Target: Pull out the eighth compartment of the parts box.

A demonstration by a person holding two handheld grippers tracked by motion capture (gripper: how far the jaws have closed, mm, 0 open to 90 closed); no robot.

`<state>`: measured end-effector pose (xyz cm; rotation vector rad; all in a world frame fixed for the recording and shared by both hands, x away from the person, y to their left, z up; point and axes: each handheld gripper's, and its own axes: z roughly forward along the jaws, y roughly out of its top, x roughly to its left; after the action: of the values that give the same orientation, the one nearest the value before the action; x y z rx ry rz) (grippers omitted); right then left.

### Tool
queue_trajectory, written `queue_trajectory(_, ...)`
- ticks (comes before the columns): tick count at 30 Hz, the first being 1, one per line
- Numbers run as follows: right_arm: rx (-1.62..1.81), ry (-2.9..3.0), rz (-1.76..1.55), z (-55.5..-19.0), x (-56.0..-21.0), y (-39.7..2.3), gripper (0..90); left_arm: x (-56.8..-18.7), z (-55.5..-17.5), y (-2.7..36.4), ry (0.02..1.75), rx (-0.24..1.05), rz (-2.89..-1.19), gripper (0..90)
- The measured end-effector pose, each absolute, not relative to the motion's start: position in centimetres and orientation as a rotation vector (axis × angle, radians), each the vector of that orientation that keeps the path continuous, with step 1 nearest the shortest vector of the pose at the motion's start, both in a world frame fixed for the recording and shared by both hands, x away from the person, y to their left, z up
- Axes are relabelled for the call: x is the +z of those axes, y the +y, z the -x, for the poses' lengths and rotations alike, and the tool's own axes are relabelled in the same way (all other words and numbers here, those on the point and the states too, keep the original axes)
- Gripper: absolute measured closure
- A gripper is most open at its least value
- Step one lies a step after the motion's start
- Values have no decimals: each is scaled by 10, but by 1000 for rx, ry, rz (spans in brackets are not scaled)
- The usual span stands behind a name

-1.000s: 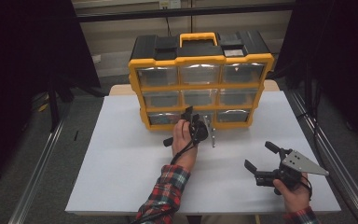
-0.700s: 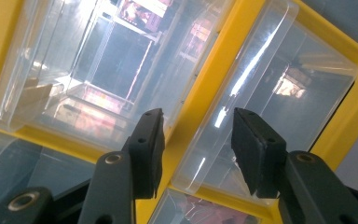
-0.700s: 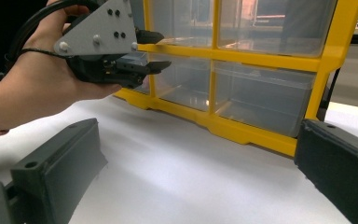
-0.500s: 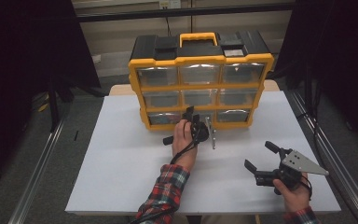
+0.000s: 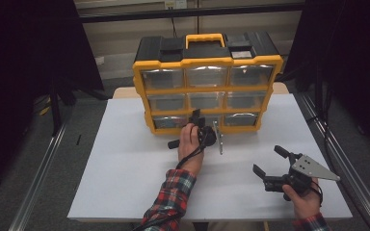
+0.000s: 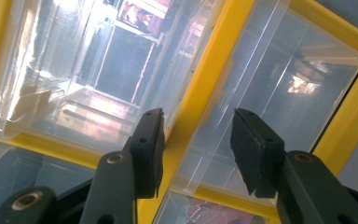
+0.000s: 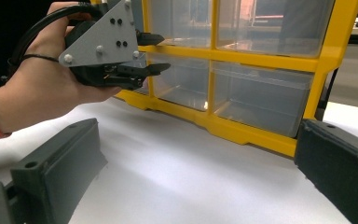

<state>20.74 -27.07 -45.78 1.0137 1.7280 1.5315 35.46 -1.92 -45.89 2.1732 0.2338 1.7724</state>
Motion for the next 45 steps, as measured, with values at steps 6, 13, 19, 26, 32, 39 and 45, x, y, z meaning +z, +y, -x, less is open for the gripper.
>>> queue_trajectory(6, 1536, 1727, -1006, -208, -458, -271, 3, -462, -349, -19, 263, 1716, -2151, 620)
queue_trajectory(13, 1530, 1725, -1007, -207, -458, -271, 2, -463, -337, -15, 238, 1682, -2141, 674)
queue_trajectory(19, 1526, 1731, -1002, -207, -458, -270, 3, -462, -328, -14, 241, 1691, -2154, 682)
queue_trajectory(26, 1531, 1729, -999, -207, -458, -270, 3, -461, -320, -12, 239, 1679, -2139, 681)
queue_trajectory(32, 1528, 1733, -995, -207, -458, -269, 3, -462, -313, -11, 245, 1672, -2128, 681)
queue_trajectory(39, 1524, 1733, -995, -208, -458, -269, 3, -463, -306, -9, 231, 1680, -2117, 682)
queue_trajectory(45, 1522, 1731, -994, -207, -458, -269, 3, -465, -300, -9, 240, 1689, -2097, 681)
